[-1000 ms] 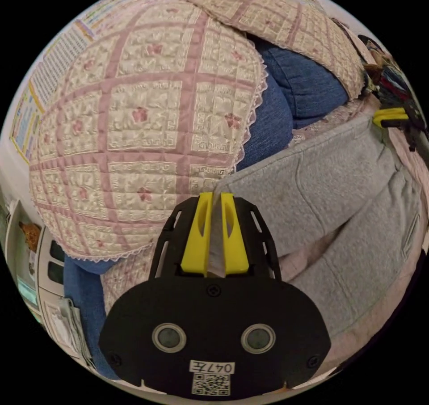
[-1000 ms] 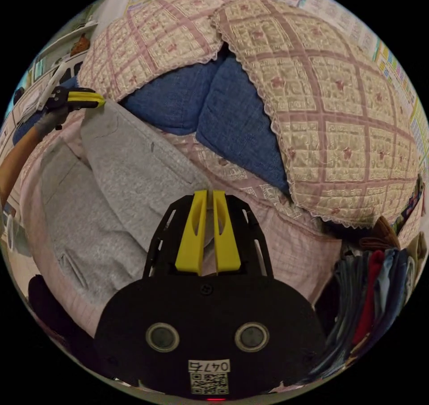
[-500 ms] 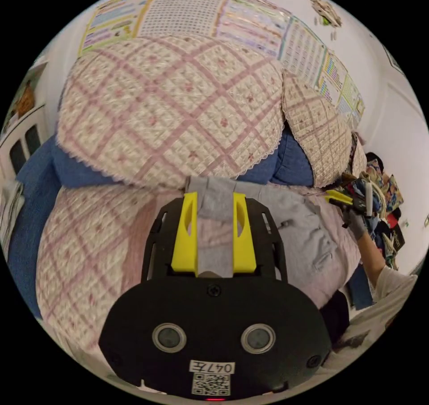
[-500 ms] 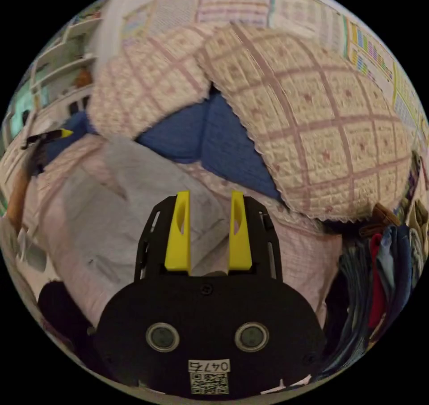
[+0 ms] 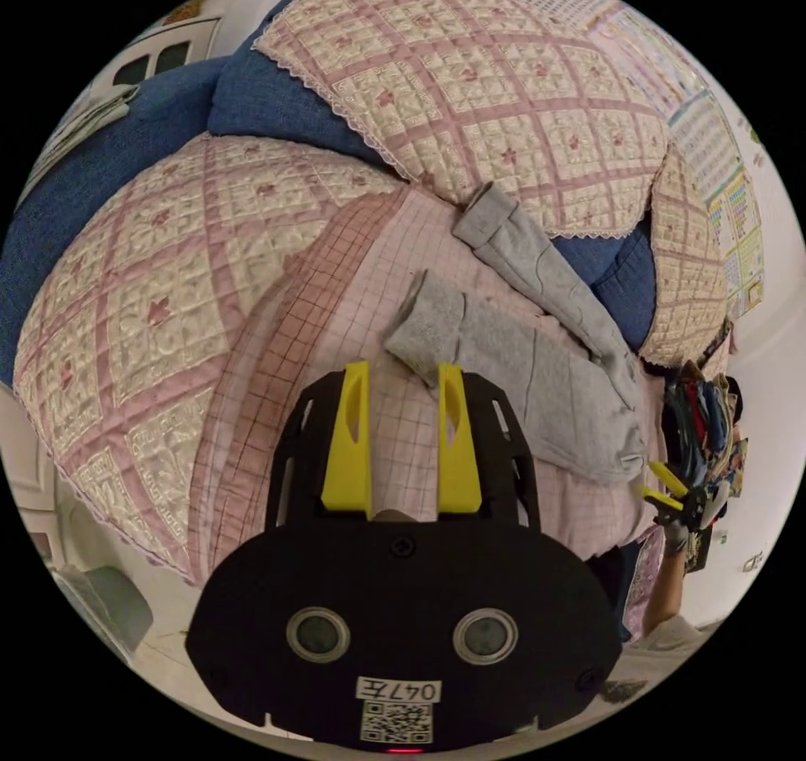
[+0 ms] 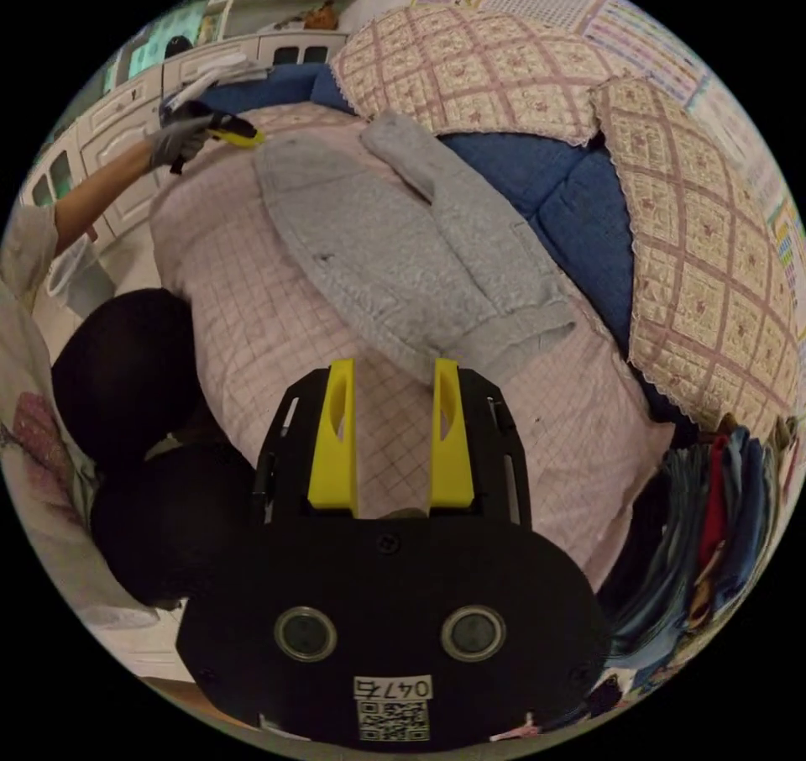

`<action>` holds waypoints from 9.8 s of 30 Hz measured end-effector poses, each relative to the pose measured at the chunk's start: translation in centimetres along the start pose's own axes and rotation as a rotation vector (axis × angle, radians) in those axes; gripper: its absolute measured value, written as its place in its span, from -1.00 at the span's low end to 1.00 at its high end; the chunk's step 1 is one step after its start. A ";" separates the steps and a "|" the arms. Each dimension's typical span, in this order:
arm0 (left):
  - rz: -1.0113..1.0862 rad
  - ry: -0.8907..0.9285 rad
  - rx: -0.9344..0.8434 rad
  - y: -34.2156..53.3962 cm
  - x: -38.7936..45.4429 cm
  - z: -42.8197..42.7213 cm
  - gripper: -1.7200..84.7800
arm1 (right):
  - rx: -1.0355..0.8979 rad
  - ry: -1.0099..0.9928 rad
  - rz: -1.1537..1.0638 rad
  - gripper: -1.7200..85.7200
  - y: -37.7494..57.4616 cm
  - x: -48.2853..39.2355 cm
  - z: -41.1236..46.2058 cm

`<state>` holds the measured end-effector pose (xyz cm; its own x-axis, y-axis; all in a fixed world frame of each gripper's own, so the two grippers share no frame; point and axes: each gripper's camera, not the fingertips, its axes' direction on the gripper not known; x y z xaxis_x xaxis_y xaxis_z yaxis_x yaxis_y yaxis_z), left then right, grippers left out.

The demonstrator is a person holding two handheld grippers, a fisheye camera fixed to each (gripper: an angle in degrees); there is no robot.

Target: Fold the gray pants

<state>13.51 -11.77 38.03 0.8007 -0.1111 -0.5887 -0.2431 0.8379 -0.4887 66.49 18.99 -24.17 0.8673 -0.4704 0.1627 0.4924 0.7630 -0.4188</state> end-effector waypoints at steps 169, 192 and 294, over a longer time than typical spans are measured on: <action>-0.284 0.363 0.109 38.2 37.4 16.8 -0.71 | 0.124 0.203 0.269 -0.79 -1.6 -7.9 -6.8; 0.371 0.175 0.331 36.6 53.4 -16.2 -0.84 | 0.130 -0.473 -0.352 -0.64 -14.9 -21.0 0.7; 1.155 -0.135 -0.047 58.6 84.1 -95.7 -0.69 | 0.406 -0.576 0.931 -0.89 17.9 12.4 -23.3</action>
<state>14.17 -23.11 -101.72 0.1403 0.7660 -0.6273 -0.8843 0.3819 0.2686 84.40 16.52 -50.44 0.7591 0.5368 0.3683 -0.4545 0.8420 -0.2905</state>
